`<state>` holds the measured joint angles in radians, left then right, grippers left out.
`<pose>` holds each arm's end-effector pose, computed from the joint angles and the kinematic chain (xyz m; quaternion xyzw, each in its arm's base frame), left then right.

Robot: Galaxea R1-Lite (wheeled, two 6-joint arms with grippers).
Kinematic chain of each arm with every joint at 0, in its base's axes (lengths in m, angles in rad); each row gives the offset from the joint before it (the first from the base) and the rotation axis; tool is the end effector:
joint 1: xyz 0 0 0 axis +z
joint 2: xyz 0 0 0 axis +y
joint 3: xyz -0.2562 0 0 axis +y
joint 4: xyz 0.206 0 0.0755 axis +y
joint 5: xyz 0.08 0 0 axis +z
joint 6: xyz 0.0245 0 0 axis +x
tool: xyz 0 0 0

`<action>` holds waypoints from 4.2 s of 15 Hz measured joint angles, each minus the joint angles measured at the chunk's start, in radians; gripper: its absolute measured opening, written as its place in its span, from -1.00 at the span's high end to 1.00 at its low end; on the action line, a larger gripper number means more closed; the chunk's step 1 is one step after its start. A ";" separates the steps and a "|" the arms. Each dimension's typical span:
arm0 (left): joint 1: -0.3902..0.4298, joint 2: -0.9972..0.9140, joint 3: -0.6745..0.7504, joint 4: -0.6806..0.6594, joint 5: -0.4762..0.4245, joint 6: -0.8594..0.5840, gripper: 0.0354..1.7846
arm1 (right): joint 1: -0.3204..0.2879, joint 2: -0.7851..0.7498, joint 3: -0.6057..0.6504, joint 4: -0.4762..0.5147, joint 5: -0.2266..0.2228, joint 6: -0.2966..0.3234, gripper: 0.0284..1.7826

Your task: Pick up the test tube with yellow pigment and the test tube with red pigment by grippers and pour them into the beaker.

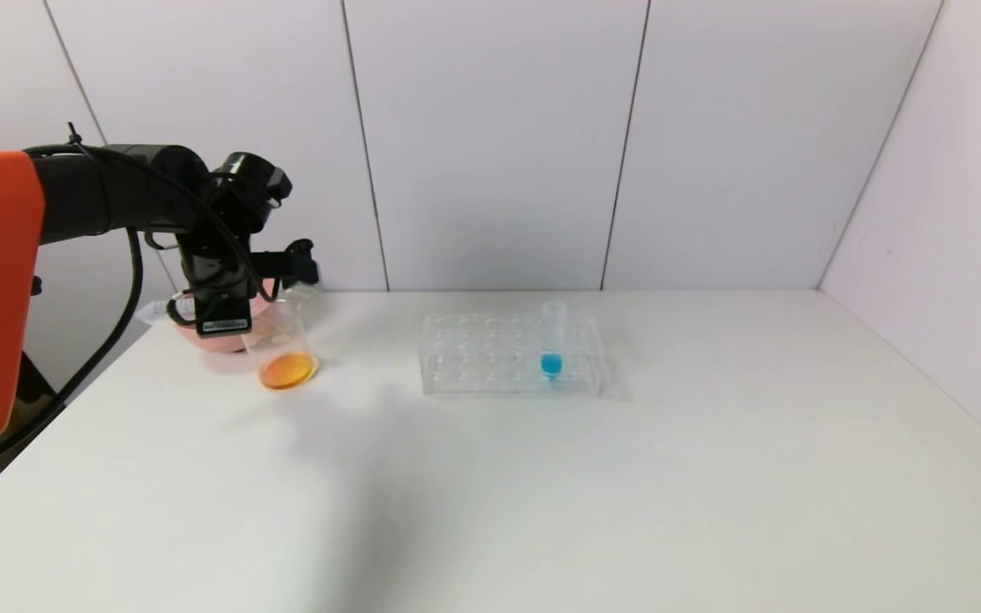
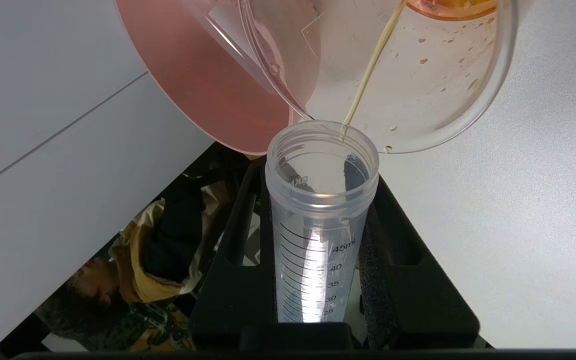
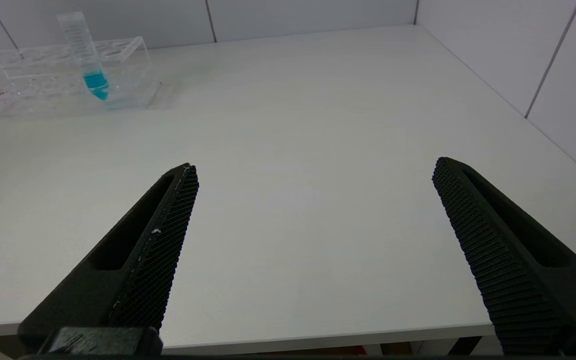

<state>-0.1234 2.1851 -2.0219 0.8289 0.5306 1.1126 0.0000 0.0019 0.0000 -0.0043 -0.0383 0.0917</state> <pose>0.4169 -0.0392 0.1657 0.5846 0.4767 -0.0870 0.6507 0.0544 -0.0009 0.0758 0.0458 -0.0021 -0.0191 0.9988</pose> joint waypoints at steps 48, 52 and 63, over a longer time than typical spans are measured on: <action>0.180 -0.037 0.671 -1.570 -0.175 -1.224 0.50 | 0.000 0.000 0.000 0.000 0.000 0.000 -0.92; 0.182 0.008 0.633 -1.572 -0.160 -1.223 0.48 | 0.000 0.000 0.000 0.000 0.000 0.000 -0.92; 0.177 0.021 0.510 -1.608 -0.095 -1.230 -0.90 | 0.000 0.000 0.000 0.000 0.000 0.000 -0.92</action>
<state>0.0532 2.2057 -1.5119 -0.7791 0.4353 -0.1172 0.0000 0.0019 0.0000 -0.0043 -0.0383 0.0917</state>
